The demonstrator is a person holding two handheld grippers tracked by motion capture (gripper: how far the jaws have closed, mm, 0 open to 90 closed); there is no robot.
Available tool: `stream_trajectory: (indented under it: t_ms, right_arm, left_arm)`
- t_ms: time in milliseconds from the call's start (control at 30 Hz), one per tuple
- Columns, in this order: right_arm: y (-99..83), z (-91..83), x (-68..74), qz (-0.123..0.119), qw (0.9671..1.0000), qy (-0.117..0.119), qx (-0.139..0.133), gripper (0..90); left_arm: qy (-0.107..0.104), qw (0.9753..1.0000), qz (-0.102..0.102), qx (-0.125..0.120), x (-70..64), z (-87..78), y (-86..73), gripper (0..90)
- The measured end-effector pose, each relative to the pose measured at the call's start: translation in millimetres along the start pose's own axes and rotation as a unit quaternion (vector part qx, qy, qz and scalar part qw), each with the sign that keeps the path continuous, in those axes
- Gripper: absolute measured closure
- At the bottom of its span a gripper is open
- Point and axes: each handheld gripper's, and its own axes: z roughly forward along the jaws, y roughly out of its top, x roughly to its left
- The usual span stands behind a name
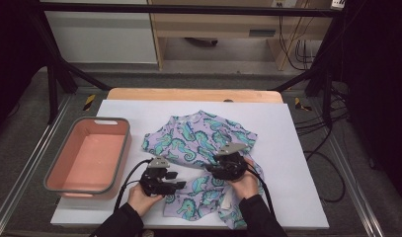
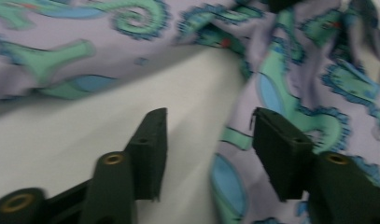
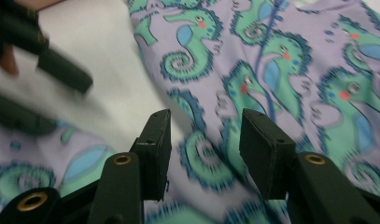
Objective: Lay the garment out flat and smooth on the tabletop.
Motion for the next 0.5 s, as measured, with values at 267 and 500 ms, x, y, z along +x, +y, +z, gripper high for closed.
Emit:
stream_trajectory:
  t_ms: [267,500]
  right_arm:
    - [20.6,50.6,17.7,-0.037,0.9984,-0.010,0.043,61.8]
    - [24.8,58.5,9.7,-0.032,0.9962,-0.047,0.066,89.7]
  left_arm:
    - [-0.011,0.9990,0.031,0.029,-10.9,13.0,-4.8,80.2]
    - [-0.005,0.9984,0.045,0.033,-15.8,-2.5,-4.5,87.8]
